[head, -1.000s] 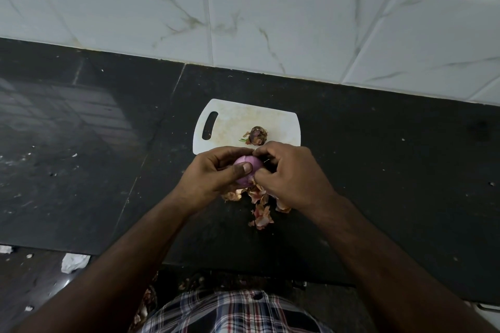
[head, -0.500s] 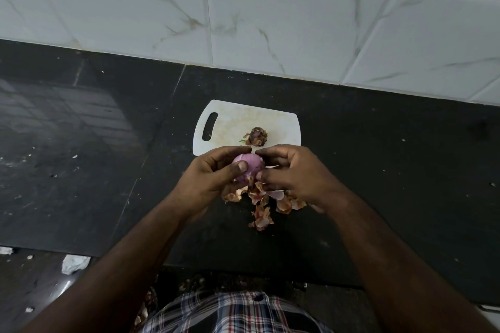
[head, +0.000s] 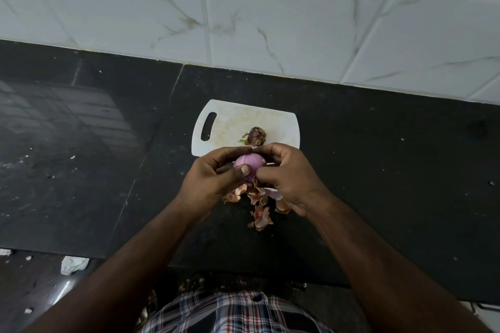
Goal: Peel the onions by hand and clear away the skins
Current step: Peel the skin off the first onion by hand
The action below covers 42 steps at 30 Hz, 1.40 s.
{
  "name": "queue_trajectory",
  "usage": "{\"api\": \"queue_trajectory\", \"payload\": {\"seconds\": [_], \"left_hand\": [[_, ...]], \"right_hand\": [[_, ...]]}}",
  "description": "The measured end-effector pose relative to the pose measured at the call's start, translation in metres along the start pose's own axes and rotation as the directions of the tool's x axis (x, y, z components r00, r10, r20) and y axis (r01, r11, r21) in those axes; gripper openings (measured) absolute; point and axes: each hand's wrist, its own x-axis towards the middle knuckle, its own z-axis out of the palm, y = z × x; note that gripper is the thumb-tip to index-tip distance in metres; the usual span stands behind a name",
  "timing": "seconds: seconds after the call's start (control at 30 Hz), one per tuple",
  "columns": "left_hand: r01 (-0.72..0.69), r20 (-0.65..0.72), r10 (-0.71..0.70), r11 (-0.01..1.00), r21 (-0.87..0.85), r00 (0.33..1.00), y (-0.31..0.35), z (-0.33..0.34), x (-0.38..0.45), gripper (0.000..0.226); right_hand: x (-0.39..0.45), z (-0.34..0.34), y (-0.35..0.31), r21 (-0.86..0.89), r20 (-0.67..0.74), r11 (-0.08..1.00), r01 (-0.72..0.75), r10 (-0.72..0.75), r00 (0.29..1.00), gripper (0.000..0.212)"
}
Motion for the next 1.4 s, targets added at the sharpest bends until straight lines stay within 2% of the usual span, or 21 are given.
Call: {"api": "queue_trajectory", "payload": {"seconds": [0.17,0.63,0.83,1.17,1.4], "left_hand": [[-0.028,-0.008,0.029,0.997,0.066,1.0,-0.002,-0.001,0.003,0.043],[-0.124,-0.024,0.133,0.965,0.23,0.991,-0.01,0.004,0.006,0.038],[-0.142,-0.029,0.155,0.956,0.257,0.988,-0.012,0.007,0.004,0.034],[-0.141,-0.025,0.151,0.96,0.241,0.988,-0.014,0.006,0.005,0.036],[-0.127,-0.022,0.133,0.975,0.184,0.991,-0.015,0.004,0.003,0.036]], "right_hand": [[-0.001,0.002,-0.001,-0.074,-0.032,0.996,0.053,-0.055,0.998,0.04],[-0.003,0.007,0.001,-0.279,-0.088,0.957,0.078,-0.106,0.99,0.049],[-0.005,0.01,0.005,-0.314,-0.122,0.946,0.086,-0.13,0.984,0.038],[-0.005,0.011,0.007,-0.302,-0.137,0.948,0.097,-0.144,0.98,0.043],[-0.004,0.005,0.008,-0.141,-0.112,0.984,0.106,-0.122,0.986,0.045]]}}
